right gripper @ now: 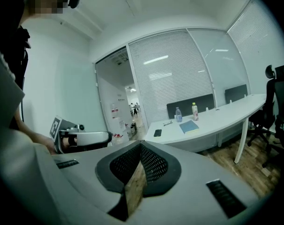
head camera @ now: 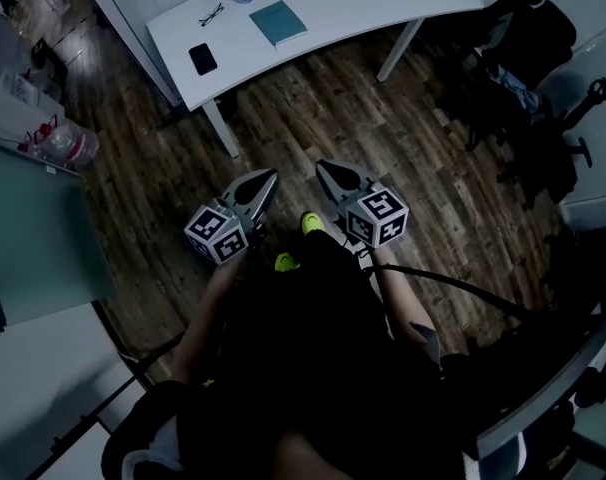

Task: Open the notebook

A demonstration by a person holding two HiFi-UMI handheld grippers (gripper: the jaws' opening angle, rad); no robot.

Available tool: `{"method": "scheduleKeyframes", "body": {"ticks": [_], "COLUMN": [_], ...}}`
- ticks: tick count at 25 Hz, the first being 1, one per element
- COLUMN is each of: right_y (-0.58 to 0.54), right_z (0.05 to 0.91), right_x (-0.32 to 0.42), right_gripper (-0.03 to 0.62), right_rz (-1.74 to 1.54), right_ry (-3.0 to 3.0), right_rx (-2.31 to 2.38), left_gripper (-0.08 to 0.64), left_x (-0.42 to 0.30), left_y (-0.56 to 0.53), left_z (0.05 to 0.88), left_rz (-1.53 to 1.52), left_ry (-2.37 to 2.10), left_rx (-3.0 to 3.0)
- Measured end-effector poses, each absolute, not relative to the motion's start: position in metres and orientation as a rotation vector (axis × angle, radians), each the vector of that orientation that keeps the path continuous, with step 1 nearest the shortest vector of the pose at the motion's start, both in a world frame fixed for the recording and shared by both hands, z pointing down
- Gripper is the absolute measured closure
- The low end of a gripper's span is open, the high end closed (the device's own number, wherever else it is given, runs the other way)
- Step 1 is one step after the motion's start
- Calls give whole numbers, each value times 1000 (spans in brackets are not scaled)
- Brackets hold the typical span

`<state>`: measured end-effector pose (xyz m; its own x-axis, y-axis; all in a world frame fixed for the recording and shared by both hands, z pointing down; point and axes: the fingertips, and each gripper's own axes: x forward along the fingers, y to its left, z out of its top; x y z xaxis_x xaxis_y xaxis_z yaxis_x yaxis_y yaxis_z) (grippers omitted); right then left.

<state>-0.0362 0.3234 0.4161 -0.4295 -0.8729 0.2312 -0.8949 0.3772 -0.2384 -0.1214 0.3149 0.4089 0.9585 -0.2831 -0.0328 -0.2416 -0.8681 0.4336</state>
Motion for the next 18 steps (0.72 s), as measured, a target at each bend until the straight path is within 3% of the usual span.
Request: {"method": "scheduleKeyframes", "body": {"ticks": [18], "right_y": [208], "right_z": [428], "right_x": [24], "right_gripper": [592], "right_rz": [540], "right_ry": [-2566], "right_rx": [1526], "left_gripper": [563], "left_x": [-59], "left_y": [214], "left_z": [418], "left_rz": [-134], "left_ry": [-501], "left_rx": [2631]}}
